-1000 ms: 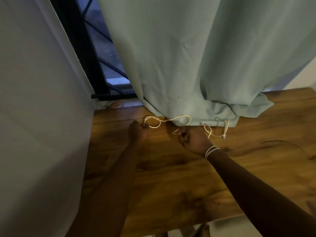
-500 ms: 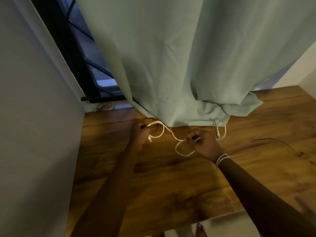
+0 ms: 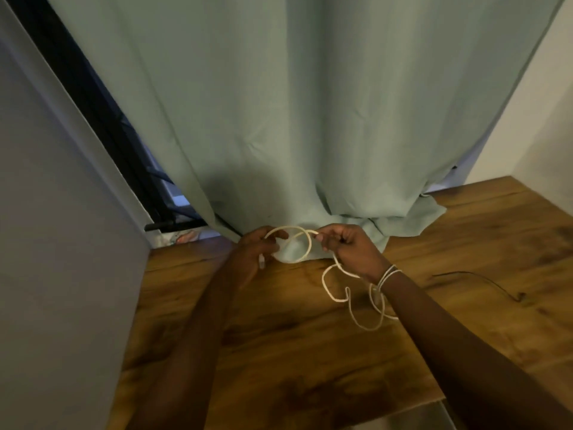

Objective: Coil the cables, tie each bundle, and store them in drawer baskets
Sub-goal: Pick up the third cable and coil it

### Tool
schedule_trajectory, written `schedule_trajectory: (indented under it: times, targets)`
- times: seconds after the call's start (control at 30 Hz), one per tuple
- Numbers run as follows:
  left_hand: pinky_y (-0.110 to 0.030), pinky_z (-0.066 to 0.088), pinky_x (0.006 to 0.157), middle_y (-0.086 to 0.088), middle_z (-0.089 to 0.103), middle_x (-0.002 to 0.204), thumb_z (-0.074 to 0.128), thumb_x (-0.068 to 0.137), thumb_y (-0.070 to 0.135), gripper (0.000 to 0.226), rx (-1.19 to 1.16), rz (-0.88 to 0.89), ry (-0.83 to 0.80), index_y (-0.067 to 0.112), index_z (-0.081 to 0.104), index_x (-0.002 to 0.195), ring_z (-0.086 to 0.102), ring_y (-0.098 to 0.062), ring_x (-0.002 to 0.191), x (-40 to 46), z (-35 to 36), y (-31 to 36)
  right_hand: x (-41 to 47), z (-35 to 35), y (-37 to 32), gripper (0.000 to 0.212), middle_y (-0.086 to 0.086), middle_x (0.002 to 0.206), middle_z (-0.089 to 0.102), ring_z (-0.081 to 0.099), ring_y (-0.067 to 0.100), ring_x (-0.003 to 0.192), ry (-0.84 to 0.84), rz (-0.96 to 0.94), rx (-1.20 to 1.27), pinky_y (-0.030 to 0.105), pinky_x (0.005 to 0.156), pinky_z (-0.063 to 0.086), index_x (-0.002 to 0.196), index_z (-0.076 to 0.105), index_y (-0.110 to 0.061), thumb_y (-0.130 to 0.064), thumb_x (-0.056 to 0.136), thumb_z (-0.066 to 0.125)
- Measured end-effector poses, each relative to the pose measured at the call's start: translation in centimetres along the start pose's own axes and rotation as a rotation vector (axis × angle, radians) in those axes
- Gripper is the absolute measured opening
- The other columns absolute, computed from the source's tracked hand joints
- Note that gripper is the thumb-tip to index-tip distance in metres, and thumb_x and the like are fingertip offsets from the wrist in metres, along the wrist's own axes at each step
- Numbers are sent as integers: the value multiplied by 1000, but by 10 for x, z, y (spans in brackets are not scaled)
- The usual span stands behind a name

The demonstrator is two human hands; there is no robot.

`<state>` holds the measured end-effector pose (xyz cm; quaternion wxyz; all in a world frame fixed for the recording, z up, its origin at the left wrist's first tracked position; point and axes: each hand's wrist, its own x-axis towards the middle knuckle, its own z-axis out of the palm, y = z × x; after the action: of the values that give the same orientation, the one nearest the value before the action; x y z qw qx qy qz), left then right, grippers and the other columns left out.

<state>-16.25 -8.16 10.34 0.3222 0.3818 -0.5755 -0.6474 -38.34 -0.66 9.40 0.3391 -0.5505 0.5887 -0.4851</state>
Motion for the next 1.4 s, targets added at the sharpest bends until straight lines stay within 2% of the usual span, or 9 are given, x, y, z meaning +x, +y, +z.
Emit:
schedule_trajectory:
  times: [0.27, 0.47, 0.6, 0.7, 0.8, 0.87, 1.07, 1.23, 1.4]
  targets:
    - [-26, 22, 48, 1, 37, 58, 44, 96, 27, 28, -246, 46, -241, 15, 55, 73, 32, -11, 50, -17, 42, 41, 12, -32, -7, 19, 7, 78, 70, 60, 6, 60, 72, -19, -215, 25, 65, 52, 102, 75, -9, -13, 99, 57]
    - [-33, 60, 66, -18, 74, 91, 59, 87, 20, 19, -635, 152, -226, 6, 70, 88, 73, -25, 76, -4, 66, 78, -6, 3, -27, 32, 8, 126, 67, 64, 17, 107, -411, -178, -522, 22, 95, 44, 128, 64, -9, -18, 101, 51]
    - [-37, 62, 69, -25, 73, 101, 94, 50, 12, 45, -774, 225, -152, 0, 71, 86, 75, -29, 87, 10, 46, 90, -27, 6, -28, 23, -12, 80, 62, 56, 1, 69, -400, -326, -476, 21, 70, 43, 89, 64, -20, -41, 95, 57]
    - [-45, 59, 87, -29, 67, 117, 87, 63, 13, 39, -853, 278, -139, 3, 60, 90, 68, -36, 109, 22, 27, 87, -36, -1, -26, 29, -10, 70, 59, 49, 1, 60, -340, -395, -483, 15, 63, 35, 86, 68, -15, -38, 99, 56]
    - [-45, 47, 100, -19, 65, 127, 61, 92, 23, 10, -470, 275, -68, 19, 63, 84, 60, -31, 122, 24, 27, 82, -37, -7, -26, 19, -7, 93, 67, 59, -3, 80, -325, -412, -369, 10, 77, 42, 111, 72, -12, -17, 100, 58]
    - [-38, 44, 93, -6, 71, 111, 56, 98, 26, 24, -22, 295, 89, 25, 72, 81, 62, -23, 109, 23, 32, 75, -35, -14, -29, 23, 1, 107, 71, 66, 6, 97, -240, -406, -259, 18, 87, 51, 118, 69, -8, -7, 100, 55]
    - [-19, 46, 74, 14, 64, 91, 44, 103, 29, 15, 819, 503, -3, 21, 56, 99, 61, 5, 87, 14, 44, 57, -18, -31, -48, 21, -7, 95, 64, 62, 1, 88, 214, -486, -232, 16, 81, 48, 109, 67, -11, -7, 103, 48]
    - [-29, 51, 82, 0, 72, 93, 38, 99, 30, 31, 1036, 527, -80, 10, 56, 114, 66, -15, 89, 17, 49, 58, 8, -59, -64, 15, -8, 93, 65, 57, -7, 78, 402, -540, -426, 7, 79, 43, 109, 69, -10, -10, 97, 59]
    - [-23, 43, 63, -9, 59, 75, 43, 104, 21, 27, 812, 376, -251, 13, 66, 92, 52, -9, 63, 12, 58, 65, 41, -81, -66, 14, 9, 89, 65, 61, 28, 81, 216, -506, -900, 39, 67, 51, 101, 69, -13, -13, 94, 57]
